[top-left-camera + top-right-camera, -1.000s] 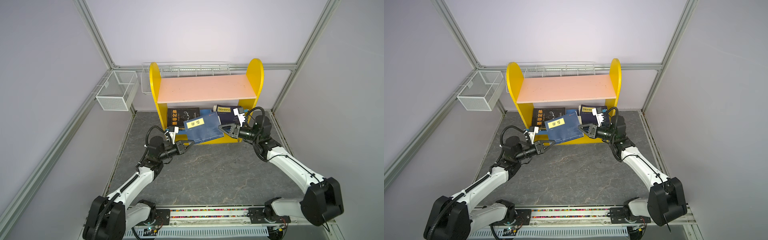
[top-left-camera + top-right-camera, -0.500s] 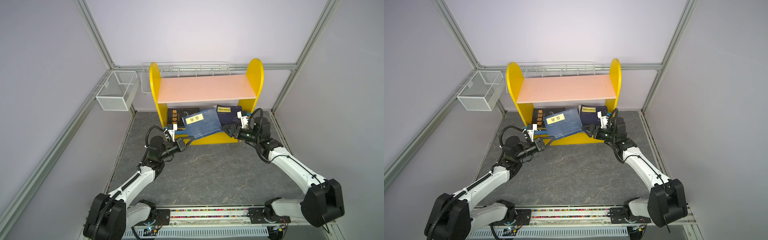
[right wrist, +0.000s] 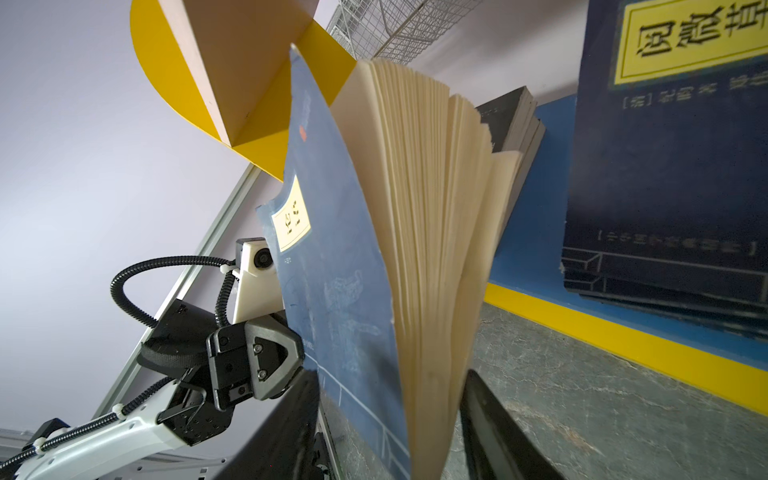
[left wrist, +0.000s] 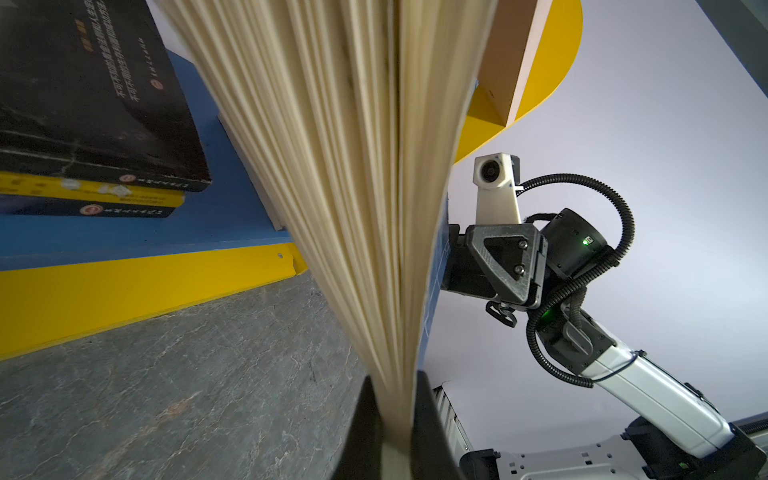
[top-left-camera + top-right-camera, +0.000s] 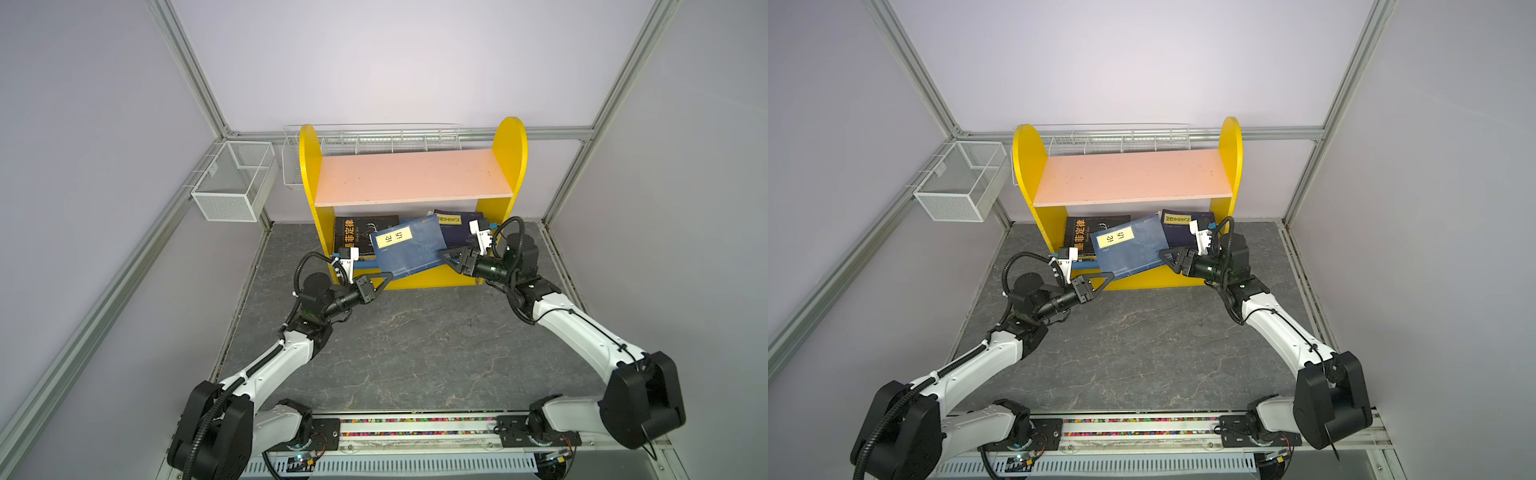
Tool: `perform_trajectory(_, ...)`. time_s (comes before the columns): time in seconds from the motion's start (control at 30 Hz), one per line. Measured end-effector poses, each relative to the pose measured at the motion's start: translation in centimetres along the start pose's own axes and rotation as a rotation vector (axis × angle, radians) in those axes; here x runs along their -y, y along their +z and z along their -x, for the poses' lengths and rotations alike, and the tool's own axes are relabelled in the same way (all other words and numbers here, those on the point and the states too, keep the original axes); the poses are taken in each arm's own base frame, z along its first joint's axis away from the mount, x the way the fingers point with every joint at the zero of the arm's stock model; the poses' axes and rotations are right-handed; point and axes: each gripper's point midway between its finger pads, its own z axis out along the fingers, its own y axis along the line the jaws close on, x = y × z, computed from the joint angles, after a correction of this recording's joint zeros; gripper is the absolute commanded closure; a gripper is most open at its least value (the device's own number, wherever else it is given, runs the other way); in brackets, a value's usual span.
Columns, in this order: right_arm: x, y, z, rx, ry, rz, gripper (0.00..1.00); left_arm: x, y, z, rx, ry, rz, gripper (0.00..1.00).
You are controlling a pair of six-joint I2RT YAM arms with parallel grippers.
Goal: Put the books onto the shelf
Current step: 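Push the book onto the shelf stack with both grippers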
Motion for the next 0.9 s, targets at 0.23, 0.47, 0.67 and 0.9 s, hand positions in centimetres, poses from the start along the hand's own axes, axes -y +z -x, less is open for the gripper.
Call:
perform_trajectory(0.23,-0.5,0.3,0.5,0.021,0.01,0.043,0.91,0.1,0.0,0.2,0.009,0.003,-0.004,0.98)
perform_trajectory(0.47,-0.5,0.2,0.5,0.049,0.021,0.066,0.94,-0.5,0.3,0.2,0.011,-0.007,0.014,0.35)
perform_trajectory(0.67,0.0,-0.4,1.1,0.084,0.041,0.074,0.94,-0.4,0.7,0.7,0.015,-0.011,0.012,0.35)
perform_trajectory(0.9,-0.2,-1.2,1.5,0.118,0.039,0.092,0.94,-0.7,1.7,1.3,0.019,-0.03,0.0,0.5)
